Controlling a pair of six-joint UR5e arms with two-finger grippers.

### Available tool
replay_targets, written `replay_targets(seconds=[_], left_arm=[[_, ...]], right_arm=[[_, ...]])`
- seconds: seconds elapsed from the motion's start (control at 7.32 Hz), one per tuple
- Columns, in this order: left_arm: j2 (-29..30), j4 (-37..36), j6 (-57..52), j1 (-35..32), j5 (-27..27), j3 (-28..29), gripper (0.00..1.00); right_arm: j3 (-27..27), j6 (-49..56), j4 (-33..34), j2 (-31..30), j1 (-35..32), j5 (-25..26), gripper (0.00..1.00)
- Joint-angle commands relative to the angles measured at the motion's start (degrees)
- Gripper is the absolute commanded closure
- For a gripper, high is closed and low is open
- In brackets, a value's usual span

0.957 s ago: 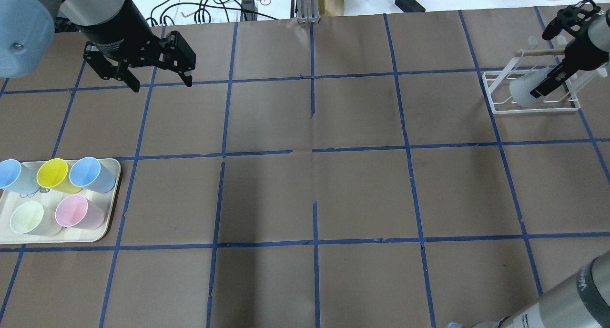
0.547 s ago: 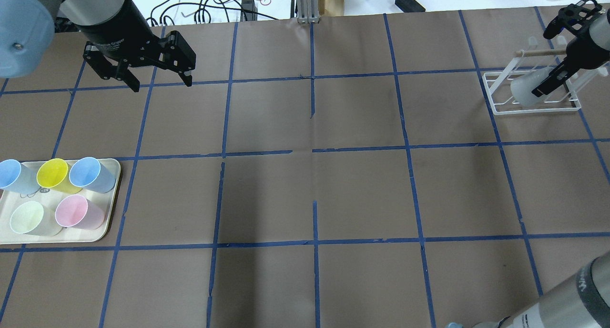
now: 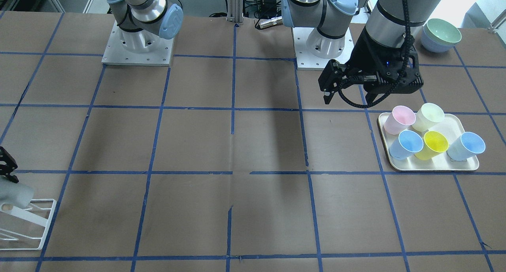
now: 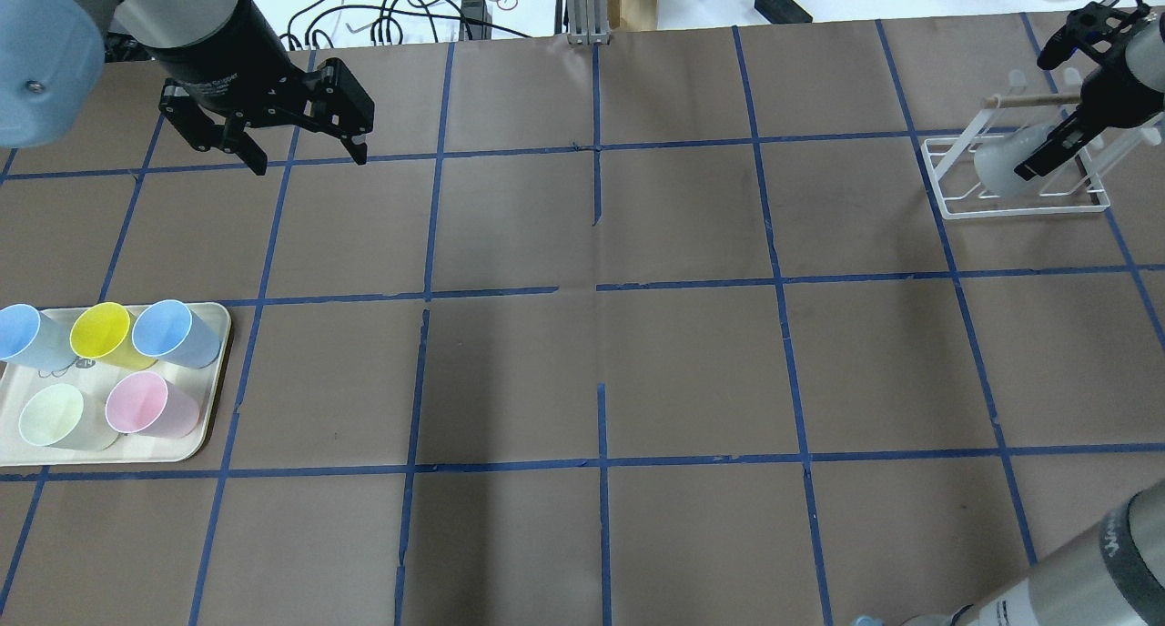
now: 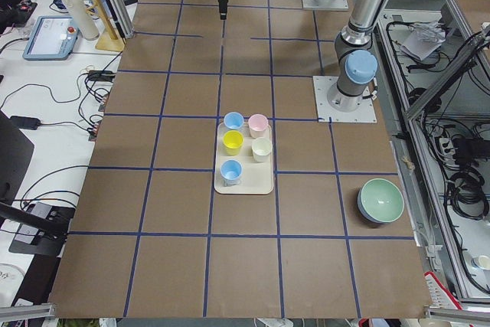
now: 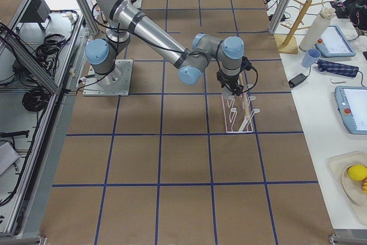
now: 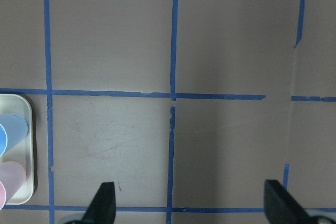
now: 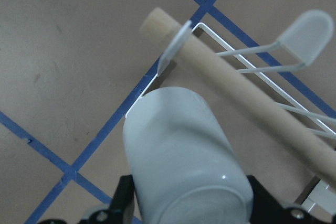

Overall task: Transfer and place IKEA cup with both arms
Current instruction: 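Close the right gripper on the white cup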

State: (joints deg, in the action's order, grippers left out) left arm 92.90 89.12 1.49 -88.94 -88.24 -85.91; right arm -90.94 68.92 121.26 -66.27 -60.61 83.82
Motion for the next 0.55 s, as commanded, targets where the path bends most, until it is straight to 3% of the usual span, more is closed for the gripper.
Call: replay_targets(seconds=[0.0,0.41], left_arm=[[0.0,0.0,0.0,0.0,0.0,0.0,0.0],[-0.1,0.0,0.0,0.0,0.0,-0.1,0.0]], right_arm=[[0.7,-0.4,-0.4,0.0,0.0,-0.1,1.0],[0.9,-1.3,-0.3,-0.3,-0.1,-0.2,1.0]])
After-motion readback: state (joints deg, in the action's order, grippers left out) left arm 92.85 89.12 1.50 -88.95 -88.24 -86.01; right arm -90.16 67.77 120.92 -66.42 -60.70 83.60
